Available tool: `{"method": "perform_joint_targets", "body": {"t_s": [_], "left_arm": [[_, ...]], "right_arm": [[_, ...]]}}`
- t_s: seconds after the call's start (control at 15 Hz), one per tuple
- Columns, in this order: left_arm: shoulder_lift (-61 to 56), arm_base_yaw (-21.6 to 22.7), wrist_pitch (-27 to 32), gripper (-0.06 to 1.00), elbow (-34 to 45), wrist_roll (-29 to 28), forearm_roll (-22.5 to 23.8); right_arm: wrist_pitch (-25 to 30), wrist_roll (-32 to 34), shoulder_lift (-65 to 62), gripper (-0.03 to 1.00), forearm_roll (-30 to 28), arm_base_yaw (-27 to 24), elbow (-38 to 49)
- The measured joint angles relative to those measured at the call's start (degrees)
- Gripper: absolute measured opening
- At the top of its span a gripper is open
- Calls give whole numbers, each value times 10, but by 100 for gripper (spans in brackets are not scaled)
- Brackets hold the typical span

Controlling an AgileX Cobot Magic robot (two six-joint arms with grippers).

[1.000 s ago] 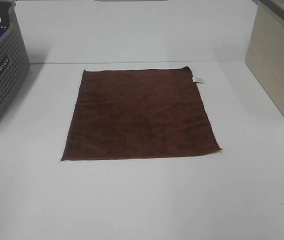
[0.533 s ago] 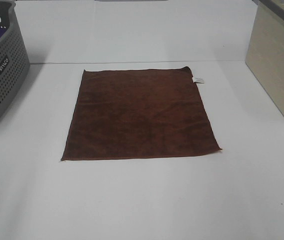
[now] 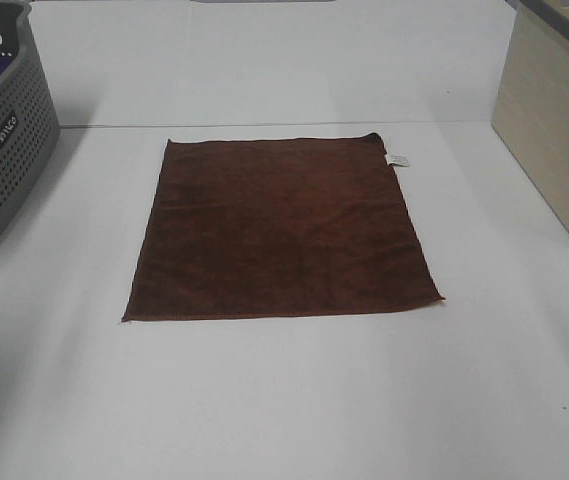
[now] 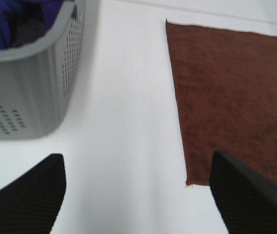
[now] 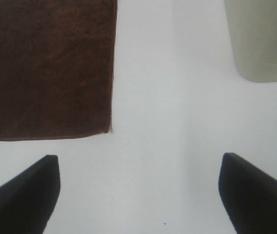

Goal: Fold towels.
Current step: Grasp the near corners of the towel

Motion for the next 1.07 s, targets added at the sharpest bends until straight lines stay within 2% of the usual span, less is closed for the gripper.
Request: {"method": "perform_joint_targets", "body": {"t_s": [0.27,0.33,0.4,0.53,0.67,0.8,1.07], "left_arm": [[171,-7,-1,75,-34,0,-51],[207,-25,-1,75,-46,0,-54],[269,-64,-3,75,-69,7,-58],[327,-83,2,75,-96,8,-75],[393,-84,42,75,-131,11,-105],[441,-84,83,75,-171,24,-129],[488,-78,114,75,-208,62,-167]], "right_arm": [[1,-81,174,84,97,0,-48],[1,-103,206,84,121,0,-55],[1,-146,265,83,175,0,-63],[28,-191,319,78,246,0,-75],[68,-242,370,73,315,0,-97],[103,-269,409,72,349,0,-129],[121,-274,465,72,351,-1,-168]]}}
